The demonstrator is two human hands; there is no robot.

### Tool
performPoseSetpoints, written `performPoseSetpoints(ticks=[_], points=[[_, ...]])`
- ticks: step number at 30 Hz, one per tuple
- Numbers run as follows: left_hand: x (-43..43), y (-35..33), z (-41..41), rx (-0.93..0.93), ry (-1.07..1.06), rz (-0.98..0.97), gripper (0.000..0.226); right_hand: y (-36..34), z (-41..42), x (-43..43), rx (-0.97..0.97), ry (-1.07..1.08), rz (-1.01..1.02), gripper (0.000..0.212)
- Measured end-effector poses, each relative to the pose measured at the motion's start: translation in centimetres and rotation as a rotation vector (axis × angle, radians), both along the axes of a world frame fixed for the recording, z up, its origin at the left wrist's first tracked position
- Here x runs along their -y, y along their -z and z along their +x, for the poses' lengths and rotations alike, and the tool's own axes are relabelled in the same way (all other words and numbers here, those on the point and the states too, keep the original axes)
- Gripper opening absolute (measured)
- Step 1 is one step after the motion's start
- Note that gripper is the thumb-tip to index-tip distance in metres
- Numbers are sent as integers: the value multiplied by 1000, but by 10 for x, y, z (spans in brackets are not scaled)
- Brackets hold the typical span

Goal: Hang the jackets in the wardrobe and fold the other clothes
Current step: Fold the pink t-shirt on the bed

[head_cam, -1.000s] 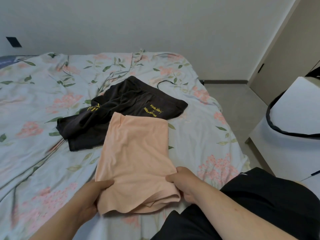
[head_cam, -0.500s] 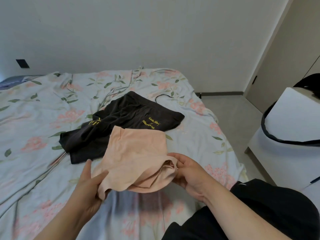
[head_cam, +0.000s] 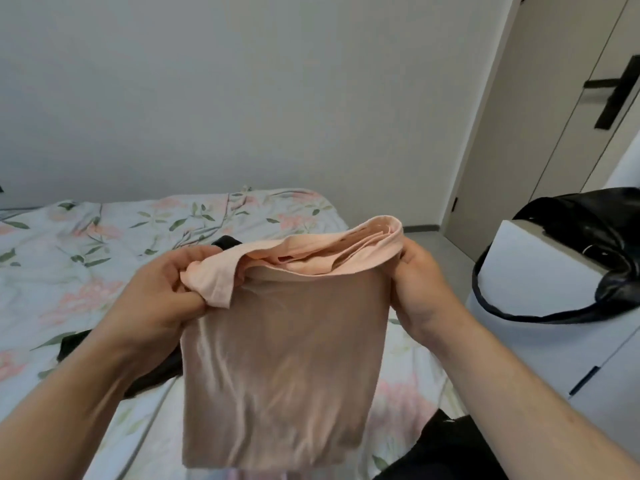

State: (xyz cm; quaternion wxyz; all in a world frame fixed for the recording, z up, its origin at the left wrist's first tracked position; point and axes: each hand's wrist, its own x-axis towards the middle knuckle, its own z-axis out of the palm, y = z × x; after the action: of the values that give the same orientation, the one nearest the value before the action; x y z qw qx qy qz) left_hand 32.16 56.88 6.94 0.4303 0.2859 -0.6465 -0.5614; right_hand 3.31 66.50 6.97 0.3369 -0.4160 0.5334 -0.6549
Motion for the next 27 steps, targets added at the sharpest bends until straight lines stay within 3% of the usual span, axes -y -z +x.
performPoseSetpoints(ticks=[2, 5, 7, 12, 15, 19, 23, 27], points=[[6, 1, -21, 123, -91, -66, 40, -4, -13, 4, 38, 61, 12, 22], [21, 21, -56, 146, -162, 43, 23, 12, -31, 14, 102, 132, 118, 23], [36, 43, -79, 119, -190, 238, 6, 38, -44, 22, 112, 166, 231, 21], [69, 102, -117, 15, -161, 968, 11, 115, -69, 36, 80, 222, 543, 12], [89, 127, -132, -42, -192, 1172, 8, 153, -83, 49, 205, 212, 643, 26], [128, 148, -157, -146, -266, 1279, 9, 178, -104, 81, 385, 215, 667, 24], [160, 164, -186, -191, -353, 1269, 20, 182, -118, 123, 553, 247, 663, 5], [179, 176, -202, -235, -367, 1193, 24, 178, -124, 153, 552, 206, 570, 20]])
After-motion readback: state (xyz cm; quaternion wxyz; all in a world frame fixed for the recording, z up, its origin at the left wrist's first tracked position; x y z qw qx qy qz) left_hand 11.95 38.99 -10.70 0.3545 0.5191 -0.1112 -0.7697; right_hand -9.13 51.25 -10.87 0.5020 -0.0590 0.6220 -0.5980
